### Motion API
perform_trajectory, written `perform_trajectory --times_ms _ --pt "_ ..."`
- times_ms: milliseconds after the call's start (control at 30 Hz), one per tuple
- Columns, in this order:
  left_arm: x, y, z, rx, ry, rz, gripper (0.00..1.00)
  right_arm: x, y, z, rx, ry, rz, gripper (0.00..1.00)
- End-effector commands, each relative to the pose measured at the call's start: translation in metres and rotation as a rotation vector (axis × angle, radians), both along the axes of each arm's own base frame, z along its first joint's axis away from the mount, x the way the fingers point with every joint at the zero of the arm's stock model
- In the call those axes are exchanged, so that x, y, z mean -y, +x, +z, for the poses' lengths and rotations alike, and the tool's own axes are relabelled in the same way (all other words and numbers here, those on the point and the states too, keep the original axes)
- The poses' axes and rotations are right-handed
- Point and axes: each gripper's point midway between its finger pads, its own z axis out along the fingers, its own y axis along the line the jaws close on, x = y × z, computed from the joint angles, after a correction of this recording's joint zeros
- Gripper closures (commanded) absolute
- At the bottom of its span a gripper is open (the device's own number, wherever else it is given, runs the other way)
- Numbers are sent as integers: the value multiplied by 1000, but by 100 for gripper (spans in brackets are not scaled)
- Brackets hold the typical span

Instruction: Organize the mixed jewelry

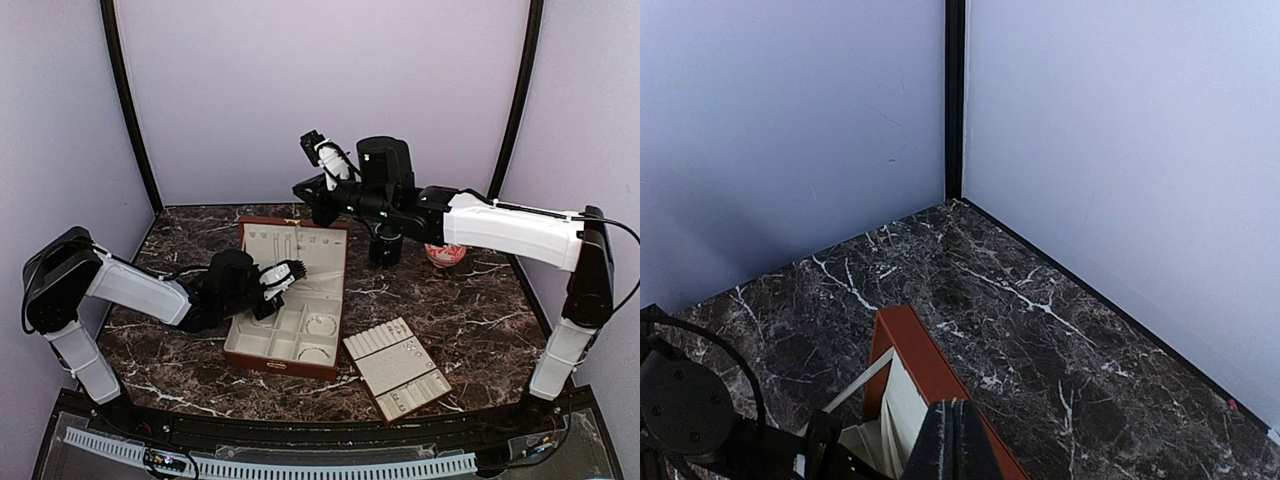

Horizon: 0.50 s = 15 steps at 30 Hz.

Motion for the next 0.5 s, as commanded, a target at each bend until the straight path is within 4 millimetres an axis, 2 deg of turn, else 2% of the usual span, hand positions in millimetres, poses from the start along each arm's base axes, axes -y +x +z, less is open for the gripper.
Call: perform_trajectory --times_ms 0,267,467 --pt "5 -34 -21 -99 35 -78 100 3 5 14 45 40 -13 100" --pt "6 -39 -24 -106 47 -79 100 -2 5 35 78 68 0 100" --pt "7 -39 -23 -103 46 -80 100 -4 5 35 78 74 6 100"
